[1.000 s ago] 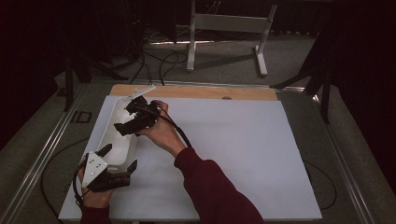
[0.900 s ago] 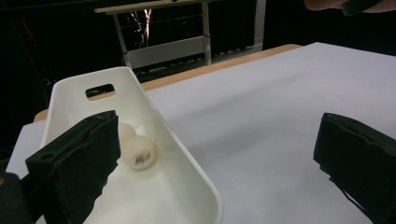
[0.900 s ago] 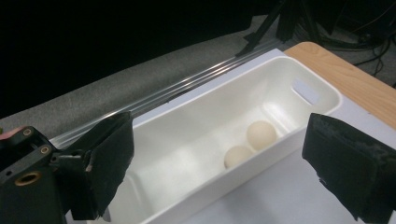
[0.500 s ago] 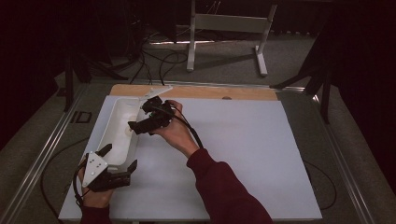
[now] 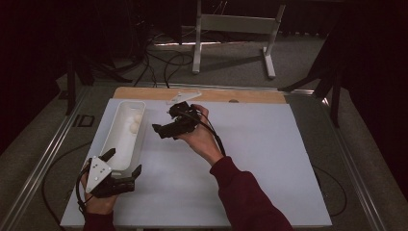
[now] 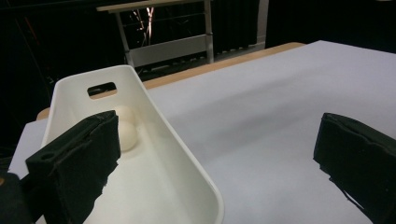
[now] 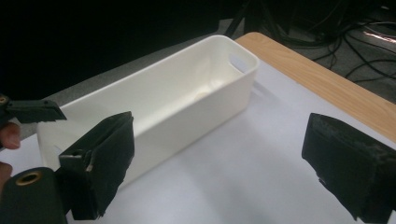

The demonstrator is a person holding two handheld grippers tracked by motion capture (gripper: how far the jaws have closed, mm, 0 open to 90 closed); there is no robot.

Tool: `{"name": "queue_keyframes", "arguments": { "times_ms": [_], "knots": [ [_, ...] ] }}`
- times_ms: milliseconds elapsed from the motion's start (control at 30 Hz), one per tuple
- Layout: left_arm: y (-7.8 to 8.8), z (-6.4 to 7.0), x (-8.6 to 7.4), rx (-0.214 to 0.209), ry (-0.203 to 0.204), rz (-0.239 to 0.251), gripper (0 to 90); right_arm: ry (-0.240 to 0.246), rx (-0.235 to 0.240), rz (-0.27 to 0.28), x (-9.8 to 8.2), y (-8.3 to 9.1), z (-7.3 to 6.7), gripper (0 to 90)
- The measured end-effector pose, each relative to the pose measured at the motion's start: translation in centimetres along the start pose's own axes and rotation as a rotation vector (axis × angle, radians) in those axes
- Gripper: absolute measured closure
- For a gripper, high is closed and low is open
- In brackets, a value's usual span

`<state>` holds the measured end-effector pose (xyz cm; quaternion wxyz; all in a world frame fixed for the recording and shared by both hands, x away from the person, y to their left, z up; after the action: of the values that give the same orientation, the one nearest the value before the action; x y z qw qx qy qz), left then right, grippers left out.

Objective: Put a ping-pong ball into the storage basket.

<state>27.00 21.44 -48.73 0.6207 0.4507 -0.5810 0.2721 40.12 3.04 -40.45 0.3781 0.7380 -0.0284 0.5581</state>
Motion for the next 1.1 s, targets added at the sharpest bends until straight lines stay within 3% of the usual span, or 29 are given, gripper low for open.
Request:
{"name": "queue_keyframes", "arguments": {
  "times_ms": [233, 600, 800, 1100],
  "knots": [
    [-0.1, 0.1, 0.0, -0.003, -0.004, -0.006, 1.3, -0.014, -0.023, 0.013, -1.0, 1.9, 1.2, 9.0],
    [-0.4, 0.4, -0.1, -0.012, -0.012, -0.017, 1.3, -0.035, -0.089, 0.054, -3.2, 6.3, 3.7, 9.2],
    [-0.5, 0.4, -0.1, -0.016, -0.012, -0.021, 1.4, -0.066, -0.140, 0.061, -5.6, 8.7, 5.5, 9.3],
    [-0.6, 0.3, 0.0, -0.014, -0.006, -0.018, 1.4, -0.093, -0.162, 0.062, -8.0, 10.7, 6.7, 9.2]
  ]
}}
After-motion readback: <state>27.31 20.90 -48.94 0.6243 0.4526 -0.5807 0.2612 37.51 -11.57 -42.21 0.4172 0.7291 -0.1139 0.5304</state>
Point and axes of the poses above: each handheld gripper's, and its own axes: y roughly backward along the jaws, x roughly out of its top, z roughly to its right, the point moved 5 cm from there along -y, roughly forward along the jaws, and after that the axes turned 2 degrees about z, right-handed, at the moved point
